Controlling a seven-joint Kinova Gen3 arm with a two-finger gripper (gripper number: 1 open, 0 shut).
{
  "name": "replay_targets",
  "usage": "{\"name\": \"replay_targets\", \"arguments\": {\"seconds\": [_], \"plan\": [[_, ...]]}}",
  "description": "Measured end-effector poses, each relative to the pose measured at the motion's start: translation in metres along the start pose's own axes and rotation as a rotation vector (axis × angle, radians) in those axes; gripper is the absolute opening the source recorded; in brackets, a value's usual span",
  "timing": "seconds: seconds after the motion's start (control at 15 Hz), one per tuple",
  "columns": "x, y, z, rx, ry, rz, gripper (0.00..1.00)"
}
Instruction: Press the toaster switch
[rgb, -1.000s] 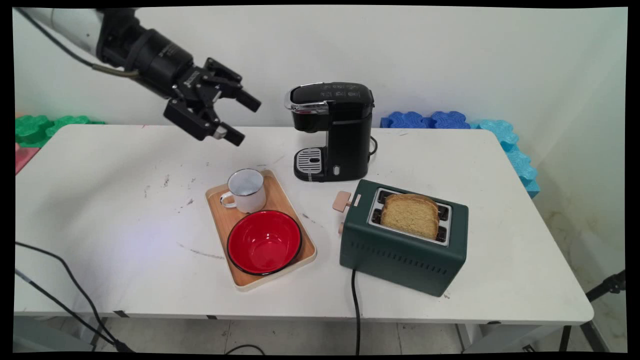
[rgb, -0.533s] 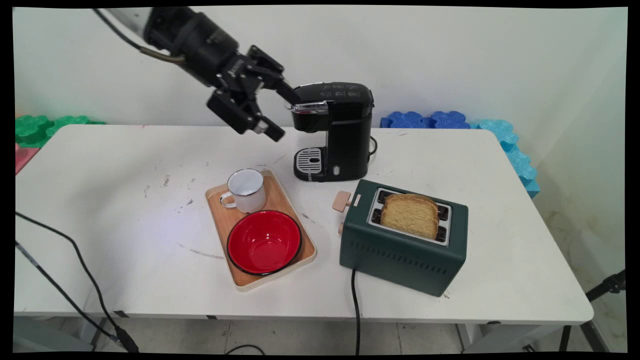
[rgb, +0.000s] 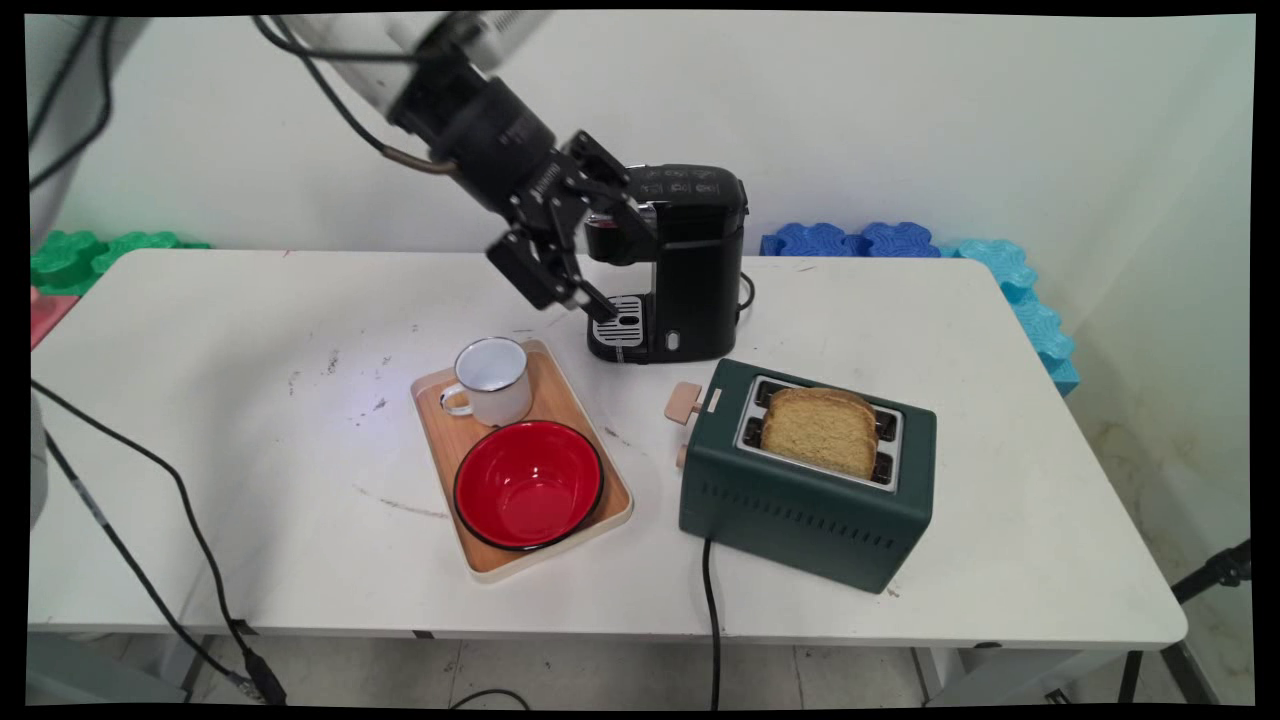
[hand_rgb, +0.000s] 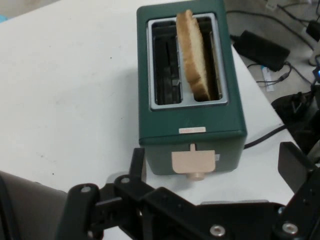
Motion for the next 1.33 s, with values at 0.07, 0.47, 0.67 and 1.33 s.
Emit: {"name": "replay_targets", "arguments": {"seconds": [0.07,0.47,0.67,1.33], "plan": [[0.0,-0.003,0.009,-0.002,-0.009,0.007,1.0],[-0.007,-0.008,0.045,-0.054,-0.064,0.025,0.0],[-0.013,-0.01,0.056,-0.069,-0.106,0.049,0.0],[-0.018,-0.014,0.094,-0.093,-0.155,0.034,0.0]]}}
